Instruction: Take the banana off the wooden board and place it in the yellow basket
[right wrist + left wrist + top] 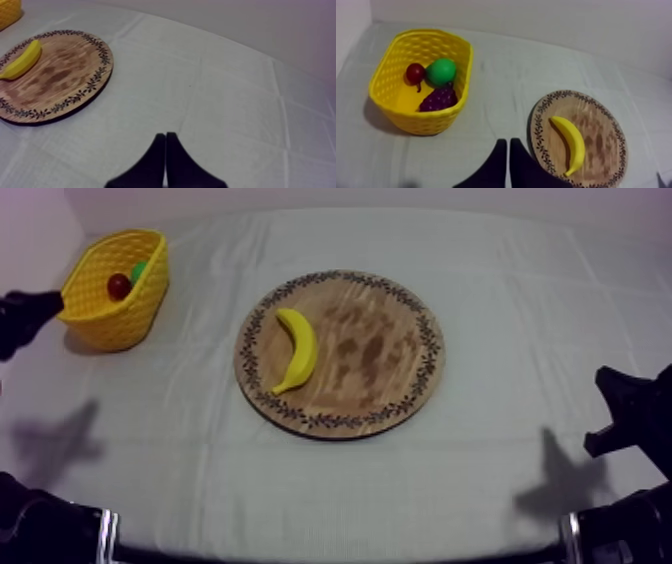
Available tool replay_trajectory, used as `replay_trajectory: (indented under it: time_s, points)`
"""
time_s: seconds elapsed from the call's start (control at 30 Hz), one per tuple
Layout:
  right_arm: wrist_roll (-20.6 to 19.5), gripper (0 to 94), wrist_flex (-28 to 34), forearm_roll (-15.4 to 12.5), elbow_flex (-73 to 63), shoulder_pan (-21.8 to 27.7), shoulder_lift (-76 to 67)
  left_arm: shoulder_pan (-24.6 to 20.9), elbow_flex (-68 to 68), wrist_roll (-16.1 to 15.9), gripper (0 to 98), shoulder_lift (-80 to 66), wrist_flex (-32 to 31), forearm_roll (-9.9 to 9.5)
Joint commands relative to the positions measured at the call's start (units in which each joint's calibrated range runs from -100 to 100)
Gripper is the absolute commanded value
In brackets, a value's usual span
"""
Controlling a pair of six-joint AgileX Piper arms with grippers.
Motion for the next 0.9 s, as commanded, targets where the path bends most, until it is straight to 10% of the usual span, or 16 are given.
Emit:
replay_trajectory:
  time_s: [0.0,0.87]
  points:
    - [0.0,0.4,-0.1,0.0,0.0,0.0,0.0,0.1,-13.3,-1.4,0.0,10.8,3.7,0.88]
    - [0.0,0.4,-0.1,0.0,0.0,0.0,0.0,12.9,-45.7,0.4,0.0,57.1,20.3,1.85]
